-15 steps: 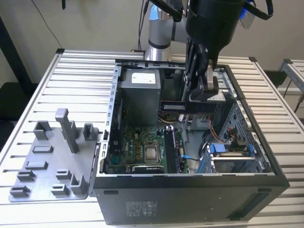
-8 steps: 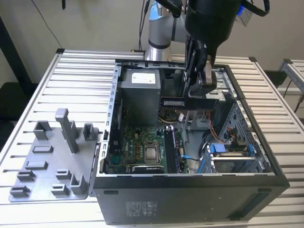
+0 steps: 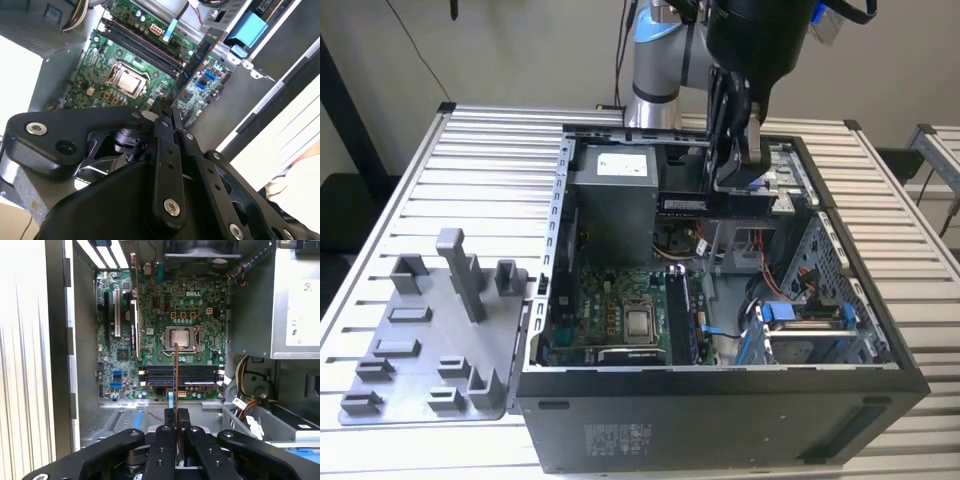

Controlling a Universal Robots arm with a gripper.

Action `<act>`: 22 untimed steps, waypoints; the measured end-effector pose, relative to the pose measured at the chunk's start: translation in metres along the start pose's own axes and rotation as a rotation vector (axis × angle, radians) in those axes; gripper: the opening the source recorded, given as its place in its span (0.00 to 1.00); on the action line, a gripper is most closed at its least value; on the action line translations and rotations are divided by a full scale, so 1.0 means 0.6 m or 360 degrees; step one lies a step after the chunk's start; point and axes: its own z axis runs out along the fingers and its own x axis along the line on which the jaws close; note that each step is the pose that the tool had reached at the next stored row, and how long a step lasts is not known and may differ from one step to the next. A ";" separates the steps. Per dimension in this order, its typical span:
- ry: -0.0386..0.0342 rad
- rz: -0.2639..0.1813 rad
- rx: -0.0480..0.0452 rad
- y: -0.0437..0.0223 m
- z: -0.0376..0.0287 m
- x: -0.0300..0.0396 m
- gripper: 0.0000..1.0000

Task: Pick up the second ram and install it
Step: 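Pick up the second ram and move it above second insertion slot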

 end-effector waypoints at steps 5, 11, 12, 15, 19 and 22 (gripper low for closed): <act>-0.0007 0.0000 0.0000 0.000 0.001 -0.017 0.14; -0.0041 0.0001 -0.0001 0.001 0.002 -0.028 0.14; -0.0054 0.0002 -0.0001 0.001 0.003 -0.029 0.14; -0.0079 0.0004 -0.0002 0.001 0.004 -0.033 0.14; -0.0085 0.0004 -0.0002 0.001 0.005 -0.045 0.14; -0.0090 0.0004 -0.0002 0.001 0.006 -0.055 0.14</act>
